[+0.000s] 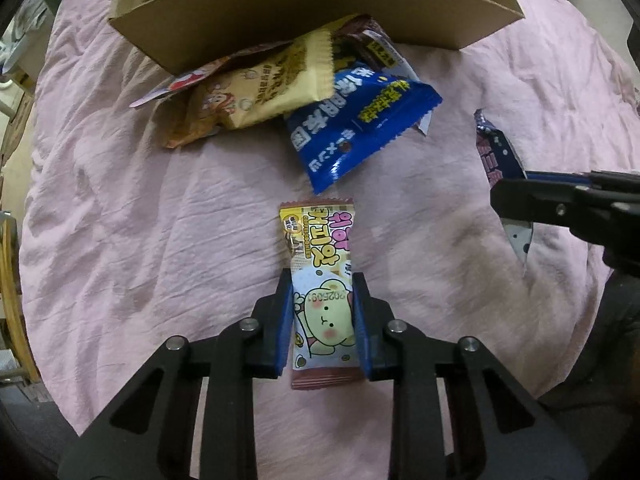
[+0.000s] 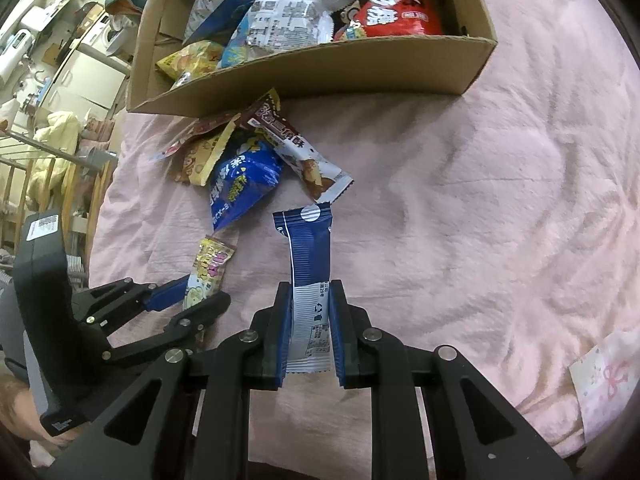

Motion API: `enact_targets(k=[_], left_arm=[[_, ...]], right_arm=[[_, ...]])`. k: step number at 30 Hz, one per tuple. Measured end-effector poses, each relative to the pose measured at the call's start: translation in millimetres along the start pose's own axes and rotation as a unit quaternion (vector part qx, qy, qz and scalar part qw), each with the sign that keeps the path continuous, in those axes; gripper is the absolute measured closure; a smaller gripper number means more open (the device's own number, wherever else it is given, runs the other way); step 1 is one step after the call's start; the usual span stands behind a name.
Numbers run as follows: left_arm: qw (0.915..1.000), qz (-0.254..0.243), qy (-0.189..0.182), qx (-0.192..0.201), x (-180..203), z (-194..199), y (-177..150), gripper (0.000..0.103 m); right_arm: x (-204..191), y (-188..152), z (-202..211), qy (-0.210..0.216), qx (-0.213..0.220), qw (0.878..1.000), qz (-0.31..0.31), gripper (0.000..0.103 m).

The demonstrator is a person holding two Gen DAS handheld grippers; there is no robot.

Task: Organize snacks
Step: 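Grasp the cartoon candy bar with the left tool while the right tool grasps the blue stick packet, then carry the candy bar with the left tool while the right tool carries the blue packet into the box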

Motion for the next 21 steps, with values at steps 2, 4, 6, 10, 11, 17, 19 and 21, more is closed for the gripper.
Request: enact_targets(k=[2,4,6,10,11,17,19,21], left_arm=[[1.0000,0.004,0.003,0.005,-3.7,3.4,1.4,0.080],[0.9999,0.008,0.004,0.009,-8.6,7.6,1.3,0.080],[0.9998,0.011,0.010,0.017,-15.5,15.2,-0.7,0.080],[0.9993,0.014,0.019,0.028,-26.5,27.8,-7.8,0.080],[0.9991,0.013,0.023,0.032,-29.2,31.5,-8.9,0.080],[0.9974,0.021,0.040,0.057,-38.3,58.1,-12.1,0.080],[0.9964,0.029,0.040,0.069,-43.0,65.1,-11.7,0.080],[0.9952,0.039,0.037,0.082,-47.1,78.6,-12.2,0.080]], right_arm=[[0.2,0.4,-0.4,-0.001,0.000,1.000,0.001,0.084],[-1.0,1.7,-0.2,-0.002,0.000,1.000,0.002,0.084],[-3.3,3.0,0.9,0.000,0.002,1.000,0.004,0.084],[-9.3,4.9,7.0,0.005,0.010,1.000,0.010,0.084],[-11.1,5.4,10.1,0.007,0.014,1.000,0.012,0.084],[-15.3,7.4,30.7,0.027,0.039,0.999,0.013,0.084],[-14.6,8.6,38.8,0.037,0.048,0.998,0.010,0.084],[-14.6,10.6,47.1,0.049,0.060,0.997,0.006,0.084]])
Point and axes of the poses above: each gripper's, at about its wrist camera, not at the fingertips, and z roughly against the way its jaws point, x to its right, y to its top, the point moved 8 cm from there along -z, roughly the way its jaws point, and after that the axes turned 15 degrees about -y, right-handed, at the moved point
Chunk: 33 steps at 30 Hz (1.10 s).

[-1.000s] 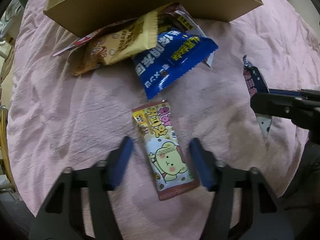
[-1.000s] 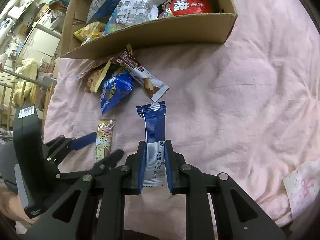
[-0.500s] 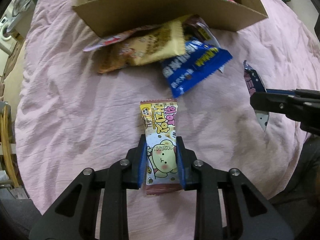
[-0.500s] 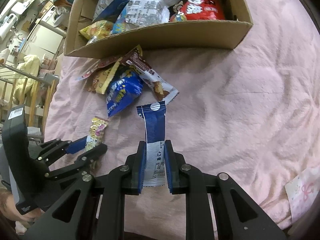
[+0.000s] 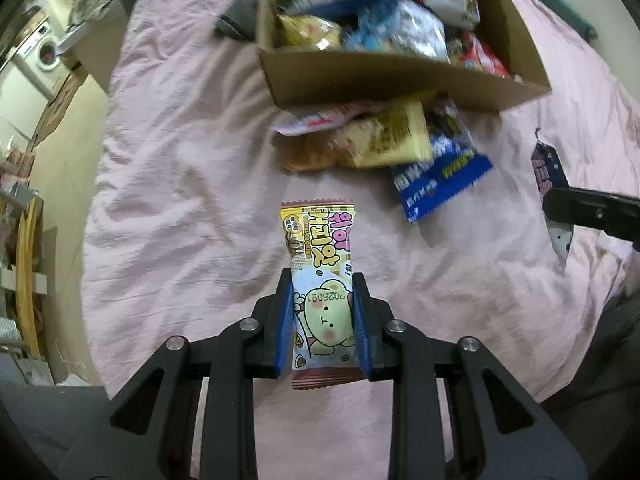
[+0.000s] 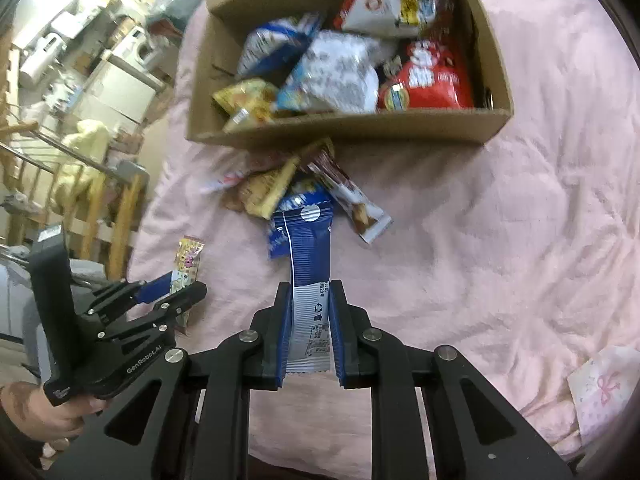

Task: Organize snacks
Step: 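Carry the candy bar with the left tool while the right tool carries the blue packet into the box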

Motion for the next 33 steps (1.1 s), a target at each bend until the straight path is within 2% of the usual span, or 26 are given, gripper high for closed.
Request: enact_targets(k=[7,16,22,30,33], left_arm=[[0.9991,0.004,0.000,0.041,1.3,28.6,20.4,0.080],[0.9956,0.006,0.004,0.094,-4.9,62.7,77.7,0.080],[0.9927,0.002,0.000,0.121,-2.0,75.3,108.6,0.080],[0.9906,-0.008,-0.010,0.136,5.0,75.4,142.3,0.080],[0.9902,-0.011,-0.015,0.139,7.2,72.2,152.3,0.080]], right_arm=[[-2.5,13.2,25.6,0.028,0.041,0.999,-0.008,0.084],[-0.7,41.9,62.8,0.064,0.120,0.990,-0.045,0.084],[3.8,62.8,74.3,0.082,0.148,0.983,-0.067,0.084],[15.3,93.8,75.6,0.068,0.176,0.979,-0.076,0.084],[20.6,104.1,71.1,0.066,0.174,0.979,-0.085,0.084]])
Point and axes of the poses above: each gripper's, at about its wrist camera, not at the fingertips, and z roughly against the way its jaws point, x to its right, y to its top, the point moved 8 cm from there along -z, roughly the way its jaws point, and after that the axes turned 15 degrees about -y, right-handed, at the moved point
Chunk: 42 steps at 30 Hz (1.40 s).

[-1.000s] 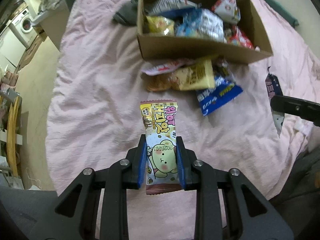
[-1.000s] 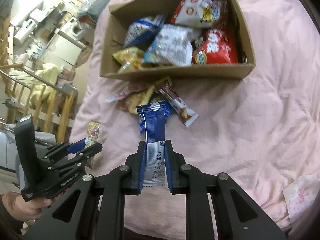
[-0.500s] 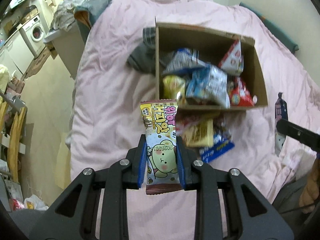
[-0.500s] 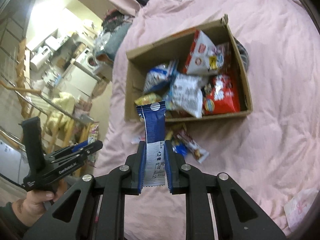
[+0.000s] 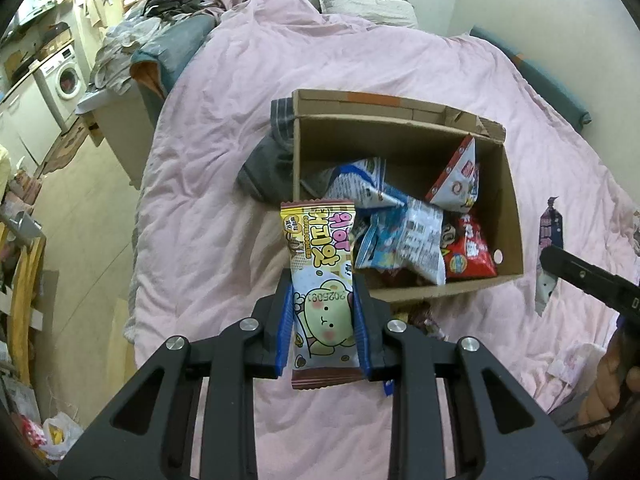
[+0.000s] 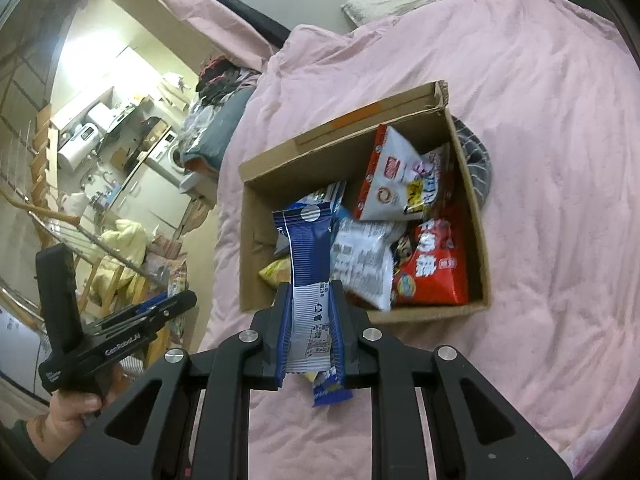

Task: Organize snacks
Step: 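Carry the candy bar with the left tool while the right tool carries the blue packet into the box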

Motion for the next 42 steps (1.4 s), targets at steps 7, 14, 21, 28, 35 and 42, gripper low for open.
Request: enact_targets(k=[7,14,21,28,35,42], left_arm=[[1.0000,0.003,-0.006,0.006,-2.2,-16.2,18.5,0.080],[0.9998,0.005,-0.009,0.017,-8.6,-36.8,37.2,0.080],[0.9993,0.010,-0.034,0.007,-9.2,-71.5,40.7,0.080],[0.9979,0.010,-0.062,-0.013,-3.4,-97.5,23.9,0.080],[0.9977,0.001,-0.067,-0.008,1.9,-98.5,23.6,0.080],[0.9976,-0.002,-0.069,-0.013,8.4,-104.5,26.9,0.080]], right_arm=[[3.9,10.0,-17.8,-0.011,-0.010,1.000,-0.004,0.084],[21.2,27.4,-42.5,-0.040,-0.024,0.999,-0.021,0.084],[39.2,40.4,-59.9,-0.102,-0.017,0.995,-0.018,0.084],[36.9,27.7,-75.2,-0.097,-0.052,0.994,-0.028,0.084],[35.6,20.1,-87.0,-0.087,-0.072,0.993,-0.036,0.084],[30.6,13.4,-93.1,-0.078,-0.081,0.993,-0.038,0.084]])
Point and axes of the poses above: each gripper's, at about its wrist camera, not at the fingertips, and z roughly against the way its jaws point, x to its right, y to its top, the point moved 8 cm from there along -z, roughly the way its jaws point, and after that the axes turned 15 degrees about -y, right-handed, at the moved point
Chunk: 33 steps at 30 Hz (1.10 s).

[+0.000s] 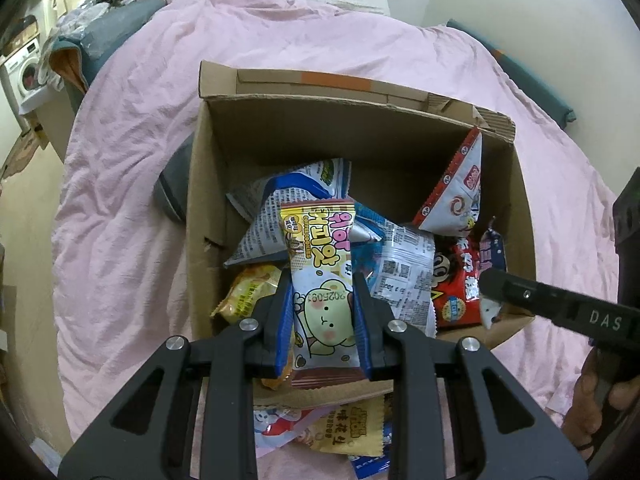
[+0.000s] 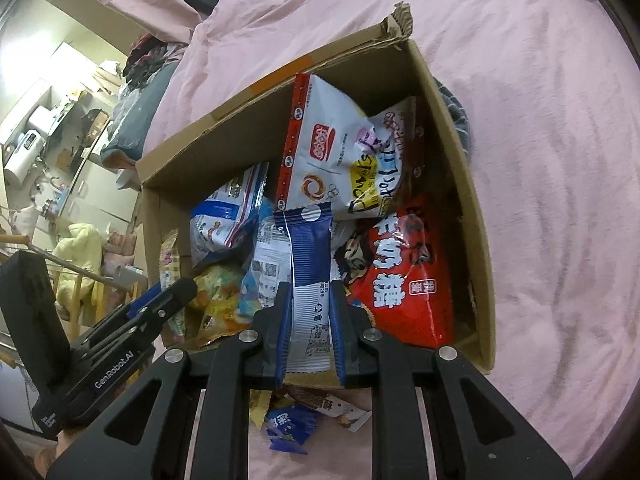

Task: Organize snacks
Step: 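Carry the candy bar with the left tool while the right tool carries the blue packet into the box, then open both tools to release the packets into the box, then withdraw both tools toward the snacks left on the bed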

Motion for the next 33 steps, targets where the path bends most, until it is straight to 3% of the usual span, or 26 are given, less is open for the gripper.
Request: enact_targets(k=[11,13,17,19,20,21,28,33], left_arm=[[1.0000,0.001,0.004,-0.005,-0.2,2.2,-2.8,0.079],[0.9999,-0.002,0.012,-0.004,-0.9,3.6,-2.3,0.072],[0.9997,-0.008,0.019,0.016,-1.7,12.9,1.1,0.045],[0.9994,-0.008,0.020,0.028,-2.0,17.9,3.4,0.028],[0.9992,-0.008,0.020,0.035,-2.0,20.7,4.5,0.020],[0.9990,-0.009,0.019,0.038,-1.7,22.3,4.9,0.018],[0.9992,-0.007,0.013,0.038,-3.2,26.9,4.6,0.018],[0.9975,-0.010,0.040,0.058,-10.7,42.4,5.2,0.018]], right_arm=[[-5.9,-2.3,-1.2,0.000,-0.002,1.000,0.007,0.080],[-6.3,-1.9,0.0,-0.001,0.001,1.000,0.008,0.080],[-7.1,1.0,3.7,0.003,0.009,1.000,0.006,0.079],[-6.4,2.8,6.8,0.003,0.015,1.000,0.003,0.065],[-5.8,3.8,8.5,0.004,0.019,1.000,0.001,0.040],[-4.6,4.6,10.3,0.001,0.026,1.000,-0.001,0.022],[-3.8,8.3,16.0,-0.013,0.040,0.999,0.008,0.021],[-4.2,4.9,25.0,-0.045,0.061,0.997,0.022,0.021]])
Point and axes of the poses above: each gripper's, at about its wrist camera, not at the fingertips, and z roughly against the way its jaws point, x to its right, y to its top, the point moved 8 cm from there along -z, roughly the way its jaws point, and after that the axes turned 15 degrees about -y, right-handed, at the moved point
